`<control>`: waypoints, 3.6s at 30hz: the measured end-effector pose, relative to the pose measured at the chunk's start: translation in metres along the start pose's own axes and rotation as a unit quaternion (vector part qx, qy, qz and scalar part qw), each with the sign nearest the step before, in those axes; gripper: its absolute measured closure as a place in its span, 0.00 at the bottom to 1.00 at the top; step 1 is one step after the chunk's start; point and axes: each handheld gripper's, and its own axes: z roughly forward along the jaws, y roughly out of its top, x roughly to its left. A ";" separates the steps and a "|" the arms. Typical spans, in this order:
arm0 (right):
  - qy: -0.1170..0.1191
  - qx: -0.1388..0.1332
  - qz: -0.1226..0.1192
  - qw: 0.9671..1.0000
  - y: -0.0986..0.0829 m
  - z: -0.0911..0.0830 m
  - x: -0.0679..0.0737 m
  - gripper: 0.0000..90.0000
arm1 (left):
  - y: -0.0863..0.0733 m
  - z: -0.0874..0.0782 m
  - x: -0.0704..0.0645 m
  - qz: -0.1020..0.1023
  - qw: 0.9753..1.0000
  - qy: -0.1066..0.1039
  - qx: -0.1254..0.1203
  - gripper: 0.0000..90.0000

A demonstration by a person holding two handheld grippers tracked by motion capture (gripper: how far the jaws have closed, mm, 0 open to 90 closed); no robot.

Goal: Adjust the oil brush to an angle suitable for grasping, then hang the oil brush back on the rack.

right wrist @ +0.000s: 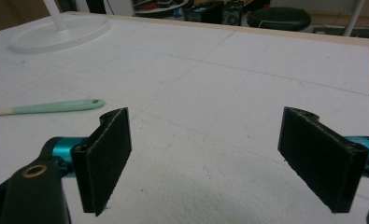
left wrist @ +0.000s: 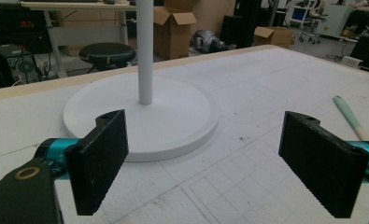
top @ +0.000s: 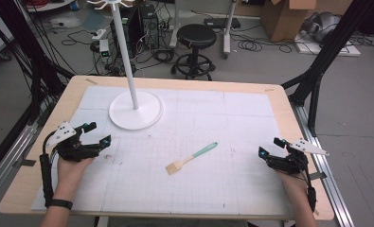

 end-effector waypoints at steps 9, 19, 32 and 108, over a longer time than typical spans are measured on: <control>0.000 0.002 -0.004 1.000 0.000 0.001 0.000 0.19 | 0.000 0.001 -0.001 0.003 1.000 -0.002 0.006 0.18; 0.001 0.001 -0.004 1.000 0.000 0.001 -0.001 0.19 | 0.000 0.001 -0.002 0.004 1.000 -0.004 0.001 0.18; -0.003 -0.003 -0.003 1.000 0.001 -0.003 -0.002 0.18 | 0.001 0.003 -0.003 0.008 1.000 -0.001 0.001 0.18; 0.009 -0.007 0.004 1.000 0.002 0.000 -0.003 0.18 | 0.030 0.166 -0.151 0.046 0.964 -0.187 0.184 0.19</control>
